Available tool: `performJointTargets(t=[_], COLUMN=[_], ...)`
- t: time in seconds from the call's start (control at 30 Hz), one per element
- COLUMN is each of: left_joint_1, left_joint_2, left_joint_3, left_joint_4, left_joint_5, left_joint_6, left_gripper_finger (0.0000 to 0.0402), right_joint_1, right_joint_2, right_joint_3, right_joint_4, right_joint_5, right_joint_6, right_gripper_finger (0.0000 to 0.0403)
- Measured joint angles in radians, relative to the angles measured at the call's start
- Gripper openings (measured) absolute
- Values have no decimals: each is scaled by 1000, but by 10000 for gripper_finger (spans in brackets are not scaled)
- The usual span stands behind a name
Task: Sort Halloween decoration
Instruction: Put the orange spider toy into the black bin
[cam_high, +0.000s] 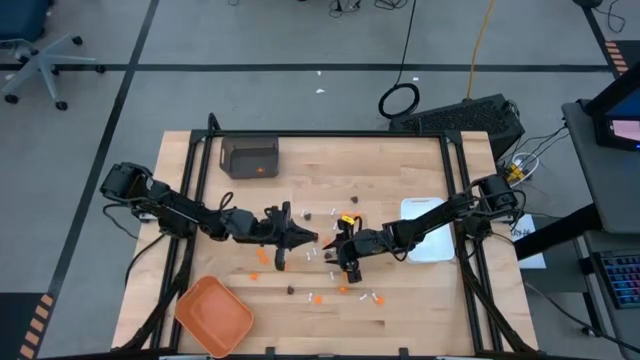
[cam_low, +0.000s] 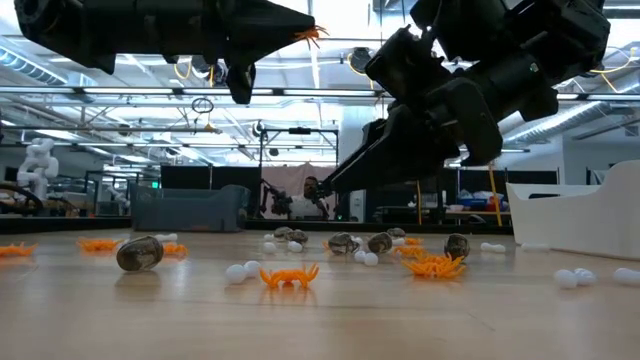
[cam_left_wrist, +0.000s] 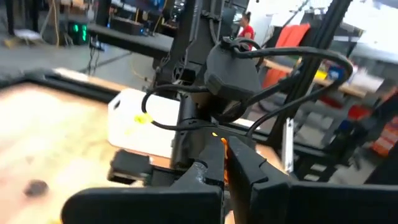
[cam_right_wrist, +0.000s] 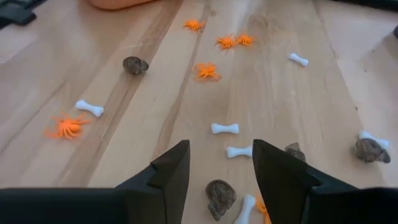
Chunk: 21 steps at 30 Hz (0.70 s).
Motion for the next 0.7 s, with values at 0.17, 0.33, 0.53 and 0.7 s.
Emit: performJointTargets(t=[0.17, 0.33, 0.53, 0.7], left_joint_1=[0, -1, 10, 57], left_joint_2=[0, 0, 0, -22], left_joint_3=[0, 0, 0, 0], left_joint_4=[-45, -139, -158, -188], left_joint_5=[1, -8, -48, -18], left_joint_6=[-31, -32, -31, -23], left_gripper_finger=[1, 1, 1, 1], right_joint_1=[6, 43, 86, 102], right_joint_2=[0, 0, 0, 0], right_joint_3=[0, 0, 0, 0], right_joint_4=[-16, -17, 6, 8], right_joint_5=[0, 1, 3, 4], right_joint_6=[97, 132, 140, 141], right_gripper_finger=[160, 160, 160, 160])
